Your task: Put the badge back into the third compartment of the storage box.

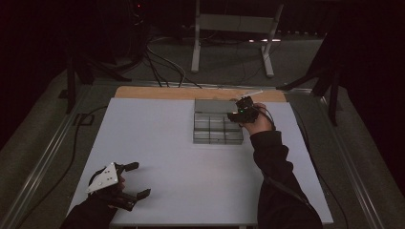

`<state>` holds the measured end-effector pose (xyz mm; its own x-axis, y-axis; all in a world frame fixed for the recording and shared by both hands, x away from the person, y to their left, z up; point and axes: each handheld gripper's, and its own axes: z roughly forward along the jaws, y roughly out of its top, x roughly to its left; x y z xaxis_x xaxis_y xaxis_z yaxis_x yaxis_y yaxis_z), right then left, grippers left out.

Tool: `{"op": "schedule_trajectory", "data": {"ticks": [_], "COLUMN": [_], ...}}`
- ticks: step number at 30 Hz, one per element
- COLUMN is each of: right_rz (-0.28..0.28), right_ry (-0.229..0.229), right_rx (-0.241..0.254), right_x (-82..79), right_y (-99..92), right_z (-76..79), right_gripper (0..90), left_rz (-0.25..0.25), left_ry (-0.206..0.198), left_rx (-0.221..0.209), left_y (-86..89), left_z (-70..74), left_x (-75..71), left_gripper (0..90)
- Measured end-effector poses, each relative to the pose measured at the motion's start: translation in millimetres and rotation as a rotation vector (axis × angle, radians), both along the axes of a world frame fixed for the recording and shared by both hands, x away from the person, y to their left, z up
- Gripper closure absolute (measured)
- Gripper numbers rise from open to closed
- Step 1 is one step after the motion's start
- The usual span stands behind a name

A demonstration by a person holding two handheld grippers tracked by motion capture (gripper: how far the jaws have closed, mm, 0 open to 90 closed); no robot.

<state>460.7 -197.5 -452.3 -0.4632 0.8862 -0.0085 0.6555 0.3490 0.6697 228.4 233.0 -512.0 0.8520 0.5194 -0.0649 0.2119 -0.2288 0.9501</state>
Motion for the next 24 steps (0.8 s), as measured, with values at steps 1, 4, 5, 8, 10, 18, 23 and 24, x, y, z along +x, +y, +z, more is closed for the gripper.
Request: {"op": "schedule_trajectory", "data": {"ticks": [1, 4, 5, 8, 10, 18, 23, 24], "right_rz": [0.0, -0.001, -0.001, -0.008, -0.006, -0.001, 0.018, 0.023], "right_ry": [0.005, 0.015, 0.015, 0.034, 0.039, 0.05, 0.054, 0.057], "right_rx": [-0.008, -0.012, -0.012, -0.013, -0.021, -0.04, -0.071, -0.076], "right_x": [1.9, 4.3, 4.3, 7.4, 8.7, 13.1, 14.6, 14.9], "right_y": [1.0, 2.2, 2.2, 3.4, 4.4, 7.1, 9.2, 9.4], "right_z": [-2.7, -6.8, -6.8, -12.2, -14.5, -22.0, -25.9, -26.6], "right_gripper": [47.6, 47.6, 47.6, 47.6, 47.6, 47.6, 47.6, 47.6], "left_rz": [0.001, 0.0, 0.0, 0.001, -0.001, 0.001, 0.0, -0.001], "left_ry": [0.001, 0.0, 0.0, 0.002, -0.001, 0.002, 0.002, 0.002], "left_rx": [0.0, 0.001, 0.001, 0.001, 0.002, 0.001, 0.001, 0.002], "left_y": [0.1, 0.0, 0.0, 0.1, 0.0, 0.5, 0.4, 0.2], "left_z": [-0.1, -0.1, -0.1, -0.2, 0.0, 0.0, -0.1, -0.2], "left_x": [-0.1, -0.2, -0.2, -0.2, -0.3, -0.5, -0.4, -0.4], "left_gripper": [0.2, 0.2, 0.2, 0.2, 0.2, 0.2, 0.2, 0.2]}}
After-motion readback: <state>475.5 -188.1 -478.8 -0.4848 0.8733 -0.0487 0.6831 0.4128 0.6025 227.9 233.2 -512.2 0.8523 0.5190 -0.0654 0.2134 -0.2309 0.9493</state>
